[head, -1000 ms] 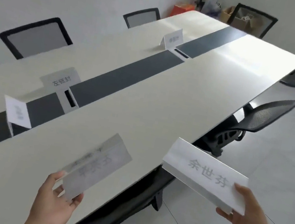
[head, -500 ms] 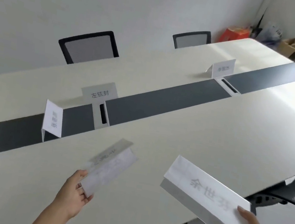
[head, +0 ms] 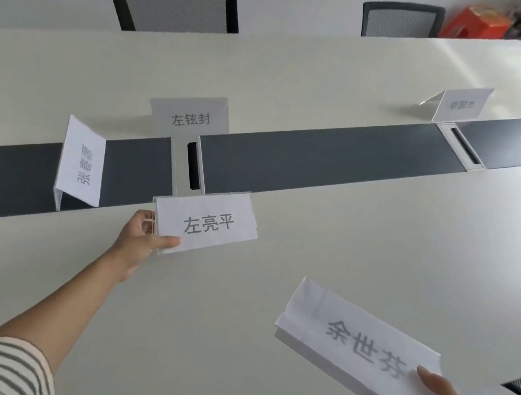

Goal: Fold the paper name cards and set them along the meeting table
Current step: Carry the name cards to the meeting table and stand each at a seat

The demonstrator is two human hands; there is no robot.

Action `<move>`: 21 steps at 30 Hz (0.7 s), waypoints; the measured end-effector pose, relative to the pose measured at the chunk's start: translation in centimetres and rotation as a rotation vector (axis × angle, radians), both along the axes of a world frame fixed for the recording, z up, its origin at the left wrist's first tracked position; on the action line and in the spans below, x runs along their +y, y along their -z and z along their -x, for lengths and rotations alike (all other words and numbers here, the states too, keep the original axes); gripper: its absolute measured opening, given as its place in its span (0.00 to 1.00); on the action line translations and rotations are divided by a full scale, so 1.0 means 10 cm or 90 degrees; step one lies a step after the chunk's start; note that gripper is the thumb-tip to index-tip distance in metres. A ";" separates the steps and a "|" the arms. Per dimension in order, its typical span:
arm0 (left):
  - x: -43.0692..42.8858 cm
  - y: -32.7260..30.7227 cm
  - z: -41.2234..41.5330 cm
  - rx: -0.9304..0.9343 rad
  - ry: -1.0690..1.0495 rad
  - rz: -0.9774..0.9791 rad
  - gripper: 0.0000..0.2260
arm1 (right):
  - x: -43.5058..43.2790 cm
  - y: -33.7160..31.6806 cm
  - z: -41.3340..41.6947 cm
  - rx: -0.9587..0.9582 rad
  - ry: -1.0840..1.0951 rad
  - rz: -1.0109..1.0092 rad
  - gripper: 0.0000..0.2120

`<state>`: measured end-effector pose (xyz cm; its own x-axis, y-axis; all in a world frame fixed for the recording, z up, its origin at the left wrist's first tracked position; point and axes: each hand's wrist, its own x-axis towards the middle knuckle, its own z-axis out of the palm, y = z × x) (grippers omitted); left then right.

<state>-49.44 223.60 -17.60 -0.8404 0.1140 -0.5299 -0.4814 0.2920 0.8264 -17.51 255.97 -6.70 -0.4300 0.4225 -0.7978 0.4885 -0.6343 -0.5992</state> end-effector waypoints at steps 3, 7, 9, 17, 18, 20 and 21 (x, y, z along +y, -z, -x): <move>-0.07 0.11 0.19 0.033 0.045 0.030 0.27 | -0.01 0.04 0.15 0.002 -0.024 -0.010 0.11; -0.20 0.27 0.45 0.056 0.139 0.159 0.31 | -0.04 0.15 0.25 -0.016 -0.031 -0.025 0.11; -0.21 0.31 0.54 0.067 0.156 0.212 0.29 | -0.04 0.18 0.27 -0.038 -0.033 -0.028 0.12; -0.09 0.33 0.72 0.160 0.216 0.340 0.20 | -0.08 0.08 0.28 -0.062 -0.015 -0.036 0.29; -0.07 0.31 0.72 0.189 0.233 0.380 0.21 | -0.06 0.10 0.25 -0.061 -0.021 -0.042 0.35; -0.01 0.29 0.70 0.294 0.290 0.467 0.26 | -0.04 0.11 0.22 -0.043 -0.010 -0.036 0.30; 0.04 0.28 0.67 0.365 0.325 0.494 0.26 | -0.03 0.11 0.19 -0.035 0.003 -0.028 0.25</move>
